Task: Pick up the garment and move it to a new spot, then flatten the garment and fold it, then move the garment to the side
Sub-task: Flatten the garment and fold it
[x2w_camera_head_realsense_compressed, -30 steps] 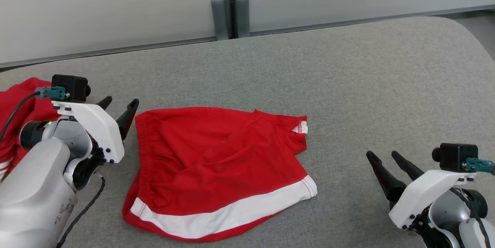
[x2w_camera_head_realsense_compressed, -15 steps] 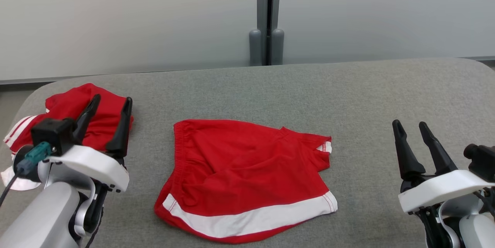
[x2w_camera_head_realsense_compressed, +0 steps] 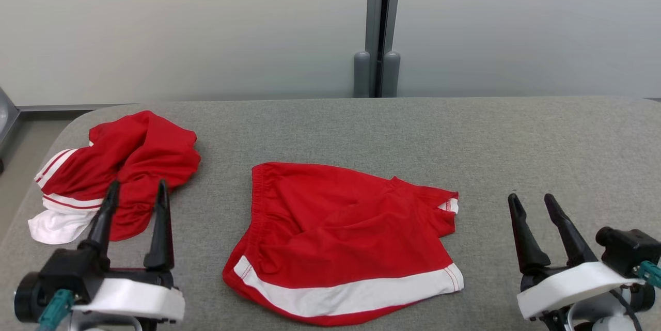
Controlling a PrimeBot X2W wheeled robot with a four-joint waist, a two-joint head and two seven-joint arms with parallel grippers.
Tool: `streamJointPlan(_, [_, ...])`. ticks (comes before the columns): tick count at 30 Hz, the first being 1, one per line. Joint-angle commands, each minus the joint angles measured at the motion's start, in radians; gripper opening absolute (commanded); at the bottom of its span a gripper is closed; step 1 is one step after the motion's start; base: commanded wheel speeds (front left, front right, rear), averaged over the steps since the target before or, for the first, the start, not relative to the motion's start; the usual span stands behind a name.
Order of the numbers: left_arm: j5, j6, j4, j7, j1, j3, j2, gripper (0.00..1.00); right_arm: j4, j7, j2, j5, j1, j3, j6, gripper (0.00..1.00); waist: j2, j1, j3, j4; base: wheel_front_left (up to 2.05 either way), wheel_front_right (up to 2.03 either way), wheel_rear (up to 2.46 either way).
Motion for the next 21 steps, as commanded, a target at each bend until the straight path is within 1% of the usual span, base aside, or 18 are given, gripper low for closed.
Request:
streamJointPlan(1, [0.017, -0.004, -0.006, 0.0, 0.034, 0.008, -0.012, 1.0, 0.011, -0.009, -0.007, -0.011, 0.017, 0.001, 0.002, 1.0, 0.0, 0.0, -0.003, 0.002, 0.0, 0.0, 0.0])
streamJointPlan(6, [0.05, -0.037, 0.01, 0.0, 0.096, 0.028, -0.044, 1.0, 0.045, -0.017, -0.011, -0.046, 0.034, 0.004, 0.002, 1.0, 0.0, 0.0, -0.008, -0.002, 0.0, 0.0, 0.0])
streamJointPlan(10, [0.045, -0.061, 0.032, 0.0, 0.115, 0.04, -0.063, 1.0, 0.064, -0.006, -0.011, -0.07, 0.031, 0.015, 0.002, 1.0, 0.0, 0.0, -0.011, -0.01, 0.0, 0.0, 0.0])
streamJointPlan(15, [0.05, -0.076, 0.045, 0.0, 0.12, 0.051, -0.075, 1.0, 0.069, 0.001, -0.015, -0.073, 0.02, 0.024, 0.002, 1.0, 0.0, 0.0, -0.016, -0.018, 0.0, 0.0, 0.0])
streamJointPlan(21, [0.038, -0.09, 0.059, 0.01, 0.125, 0.04, -0.08, 1.0, 0.068, 0.016, -0.022, -0.072, 0.018, 0.028, 0.002, 1.0, 0.0, 0.0, -0.021, -0.019, 0.0, 0.0, 0.0])
